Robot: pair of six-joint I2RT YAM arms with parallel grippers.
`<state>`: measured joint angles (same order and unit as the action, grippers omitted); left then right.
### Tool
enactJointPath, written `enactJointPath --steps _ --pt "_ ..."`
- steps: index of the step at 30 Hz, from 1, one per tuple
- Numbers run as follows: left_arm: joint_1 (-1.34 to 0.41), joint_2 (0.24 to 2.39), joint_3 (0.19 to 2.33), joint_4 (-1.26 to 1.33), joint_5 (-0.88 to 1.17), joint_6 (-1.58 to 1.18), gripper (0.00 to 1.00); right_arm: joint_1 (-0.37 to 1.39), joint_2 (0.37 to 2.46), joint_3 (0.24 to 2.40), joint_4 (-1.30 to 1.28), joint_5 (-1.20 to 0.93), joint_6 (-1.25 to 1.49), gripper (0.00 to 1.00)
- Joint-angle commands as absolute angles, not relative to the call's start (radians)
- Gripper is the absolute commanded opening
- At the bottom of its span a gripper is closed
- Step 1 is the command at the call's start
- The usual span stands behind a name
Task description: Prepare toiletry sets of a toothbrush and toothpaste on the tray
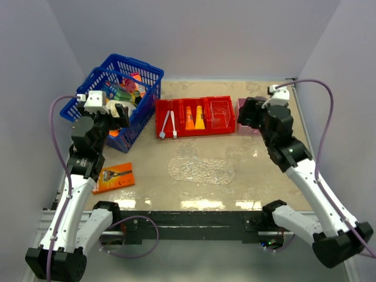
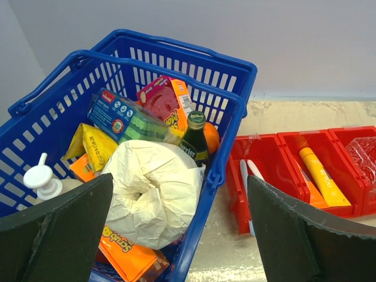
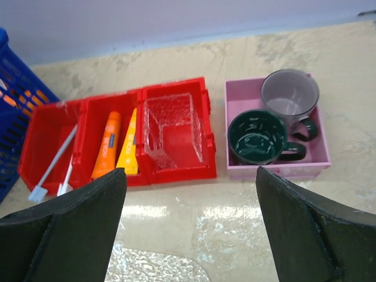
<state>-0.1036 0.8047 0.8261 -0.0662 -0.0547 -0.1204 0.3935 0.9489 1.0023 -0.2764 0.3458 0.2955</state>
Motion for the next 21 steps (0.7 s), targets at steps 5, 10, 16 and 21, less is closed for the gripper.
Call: enactJointPath --steps 5,10,16,21 --pt "-0.098 0.792 0.819 0.028 -0.037 -0.12 1.0 0.322 1.147 1.072 -0.301 0.238 0.255 0.9" --pt "-0.098 0.792 0.816 0.032 -0.06 -0.123 1.0 0.173 1.238 1.094 -0.29 0.136 0.265 0.84" --pt "-0.098 0.793 0.813 0.035 -0.052 -0.129 1.0 0.172 1.344 1.135 -0.294 0.15 0.175 0.79" --pt "-0.098 0.798 0.81 0.038 -0.054 -0.135 1.0 0.173 1.445 1.184 -0.342 0.13 0.117 0.67"
